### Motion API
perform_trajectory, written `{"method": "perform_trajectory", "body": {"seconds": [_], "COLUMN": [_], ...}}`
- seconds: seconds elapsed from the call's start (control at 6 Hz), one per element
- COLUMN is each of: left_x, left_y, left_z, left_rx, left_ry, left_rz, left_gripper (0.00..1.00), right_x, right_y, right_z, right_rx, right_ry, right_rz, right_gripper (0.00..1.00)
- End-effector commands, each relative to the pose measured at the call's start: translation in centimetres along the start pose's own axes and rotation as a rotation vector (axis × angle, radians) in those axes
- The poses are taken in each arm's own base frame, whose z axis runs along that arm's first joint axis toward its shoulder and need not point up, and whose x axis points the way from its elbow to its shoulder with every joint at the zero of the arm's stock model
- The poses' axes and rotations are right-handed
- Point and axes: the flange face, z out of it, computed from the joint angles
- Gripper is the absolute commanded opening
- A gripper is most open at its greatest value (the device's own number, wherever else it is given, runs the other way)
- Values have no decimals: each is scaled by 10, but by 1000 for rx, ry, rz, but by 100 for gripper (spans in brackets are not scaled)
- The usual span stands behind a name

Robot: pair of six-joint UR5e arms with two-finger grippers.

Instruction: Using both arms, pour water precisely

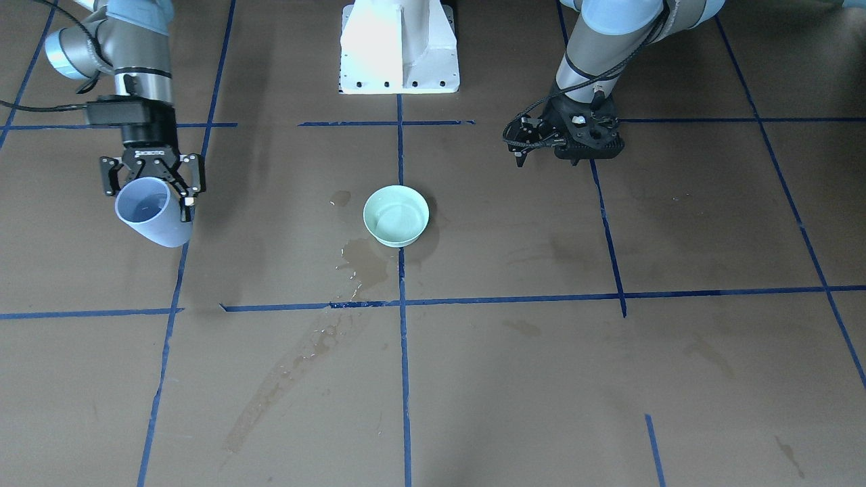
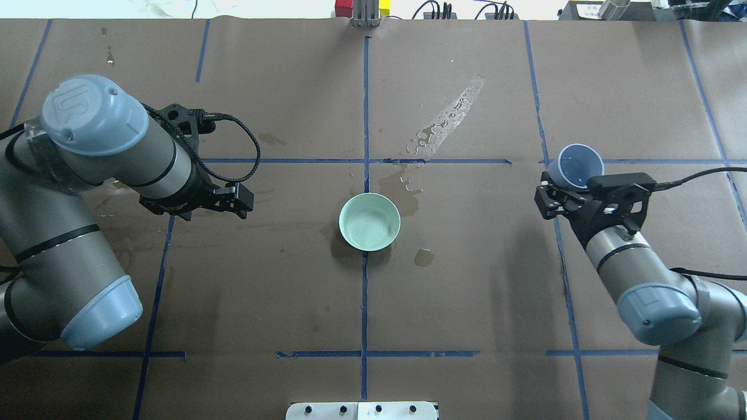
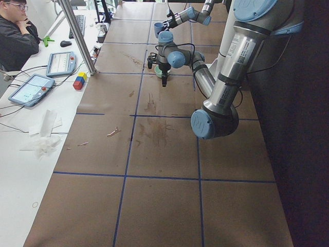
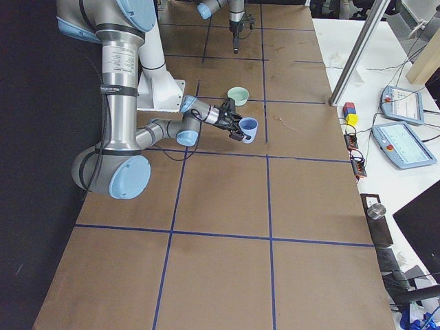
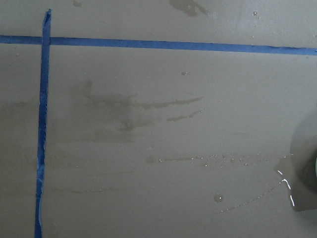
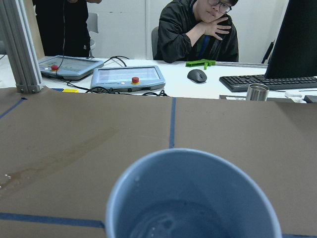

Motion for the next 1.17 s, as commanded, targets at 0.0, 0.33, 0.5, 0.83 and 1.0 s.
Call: {"method": "perform_trajectory", "body": {"seconds": [0.0, 0.33, 0.5, 0.83, 1.0], "left_x": [2, 3, 2, 2, 3], "left_y": [0, 1, 1, 1, 2], "left_z": [-1, -3, -4, -4, -5], "left_rx": [1, 1, 3, 2, 2], "left_ry": [5, 9, 10, 11, 14], "left_rz": [2, 5, 6, 5, 6], "left_gripper": [100, 100, 100, 100, 100], "right_x": [-117, -207, -224, -233, -236], "right_y": [-14, -15, -12, -8, -6], "right_z": [-11, -39, -44, -46, -44], "right_rx": [4, -18, -15, -29, -33], "right_ry": [11, 44, 85, 133, 147], "right_rz": [-62, -177, -247, -373, -434], "right_gripper": [0, 1, 1, 2, 2]}}
